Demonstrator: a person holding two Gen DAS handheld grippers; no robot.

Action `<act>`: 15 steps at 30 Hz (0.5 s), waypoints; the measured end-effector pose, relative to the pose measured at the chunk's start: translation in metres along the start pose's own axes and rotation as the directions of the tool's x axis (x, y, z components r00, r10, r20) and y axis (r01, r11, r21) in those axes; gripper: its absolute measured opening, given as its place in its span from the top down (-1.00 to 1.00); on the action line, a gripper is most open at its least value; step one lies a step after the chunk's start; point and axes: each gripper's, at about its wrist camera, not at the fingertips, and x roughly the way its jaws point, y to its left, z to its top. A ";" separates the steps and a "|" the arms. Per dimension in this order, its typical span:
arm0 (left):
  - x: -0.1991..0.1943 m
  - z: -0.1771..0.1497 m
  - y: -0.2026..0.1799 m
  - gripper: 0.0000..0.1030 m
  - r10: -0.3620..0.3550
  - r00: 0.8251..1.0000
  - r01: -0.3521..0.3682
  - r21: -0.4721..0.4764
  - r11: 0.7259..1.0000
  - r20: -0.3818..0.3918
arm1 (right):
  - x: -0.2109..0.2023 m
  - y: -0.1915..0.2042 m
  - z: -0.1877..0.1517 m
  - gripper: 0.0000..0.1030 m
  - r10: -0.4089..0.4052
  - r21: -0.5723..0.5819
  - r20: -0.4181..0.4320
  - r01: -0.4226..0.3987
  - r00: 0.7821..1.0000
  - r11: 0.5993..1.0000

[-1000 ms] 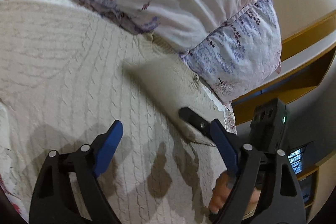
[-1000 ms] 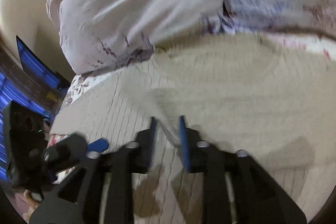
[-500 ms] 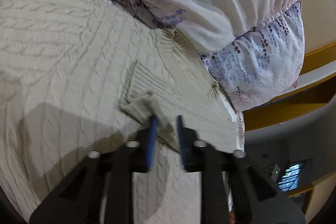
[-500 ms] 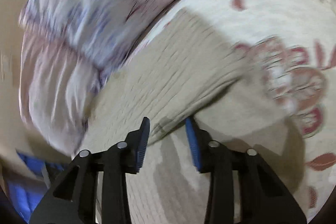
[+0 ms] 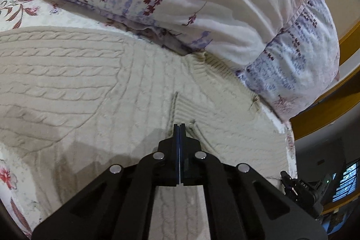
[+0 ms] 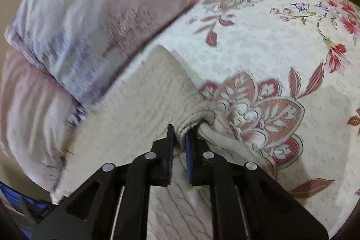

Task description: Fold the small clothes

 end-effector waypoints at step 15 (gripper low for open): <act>-0.122 -0.017 0.101 -0.25 -0.024 0.987 0.049 -0.149 0.988 0.159 | 0.007 0.183 -0.081 0.19 0.116 -0.606 -0.183 -0.205 0.976 0.769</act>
